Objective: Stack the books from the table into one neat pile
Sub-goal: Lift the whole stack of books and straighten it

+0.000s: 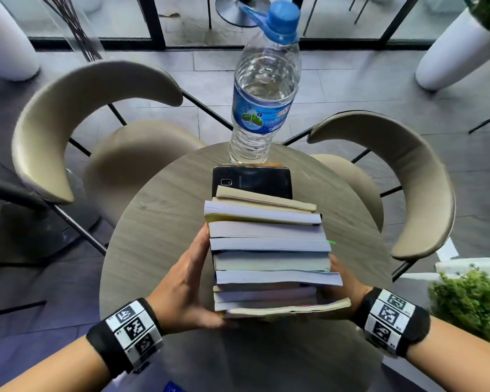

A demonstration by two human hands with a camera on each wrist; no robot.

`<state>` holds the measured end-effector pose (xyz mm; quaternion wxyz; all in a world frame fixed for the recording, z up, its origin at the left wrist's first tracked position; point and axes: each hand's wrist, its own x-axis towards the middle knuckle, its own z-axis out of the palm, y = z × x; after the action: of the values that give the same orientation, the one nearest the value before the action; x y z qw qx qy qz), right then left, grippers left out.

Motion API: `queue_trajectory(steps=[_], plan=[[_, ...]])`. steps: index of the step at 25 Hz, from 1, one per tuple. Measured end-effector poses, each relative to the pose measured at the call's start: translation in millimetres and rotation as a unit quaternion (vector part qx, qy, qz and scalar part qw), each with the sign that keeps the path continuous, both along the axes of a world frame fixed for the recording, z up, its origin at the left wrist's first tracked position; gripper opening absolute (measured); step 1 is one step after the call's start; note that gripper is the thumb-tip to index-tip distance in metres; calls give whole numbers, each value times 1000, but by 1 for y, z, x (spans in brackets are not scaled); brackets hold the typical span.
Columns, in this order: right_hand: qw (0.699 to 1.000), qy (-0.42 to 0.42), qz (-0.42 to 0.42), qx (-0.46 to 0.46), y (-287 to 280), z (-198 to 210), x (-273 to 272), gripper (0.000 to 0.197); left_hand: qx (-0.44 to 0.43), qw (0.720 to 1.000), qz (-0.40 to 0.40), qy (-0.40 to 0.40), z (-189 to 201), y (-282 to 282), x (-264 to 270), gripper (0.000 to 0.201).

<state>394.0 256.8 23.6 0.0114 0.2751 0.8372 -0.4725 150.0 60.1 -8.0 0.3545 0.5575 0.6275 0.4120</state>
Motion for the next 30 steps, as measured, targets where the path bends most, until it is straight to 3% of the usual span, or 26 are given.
queue_trajectory(steps=[1,2,3,6,13,20,22,26,30], plan=[[999,-26,21,-37,-4,-13,5,48,3,1000,-14,-20,-1,2,-2,140],[998,-32,55,11,2,-29,14,71,15,999,-16,-31,-3,3,-4,137],[996,-53,74,0,0,-28,14,86,29,999,-6,-21,-1,5,-4,134],[998,26,52,-20,0,-28,8,103,62,998,12,19,-1,7,-3,130],[996,30,13,-77,-10,-30,8,104,52,997,45,42,-1,5,5,143],[990,99,-64,-77,-16,-33,7,111,72,993,77,49,5,7,14,123],[987,109,-74,-88,-16,-32,3,109,70,993,78,48,4,9,12,126],[991,118,-46,-43,-14,-27,-1,97,35,996,66,55,-3,6,10,133],[994,97,-27,-45,-14,-28,1,108,-15,998,67,11,-10,-1,11,140]])
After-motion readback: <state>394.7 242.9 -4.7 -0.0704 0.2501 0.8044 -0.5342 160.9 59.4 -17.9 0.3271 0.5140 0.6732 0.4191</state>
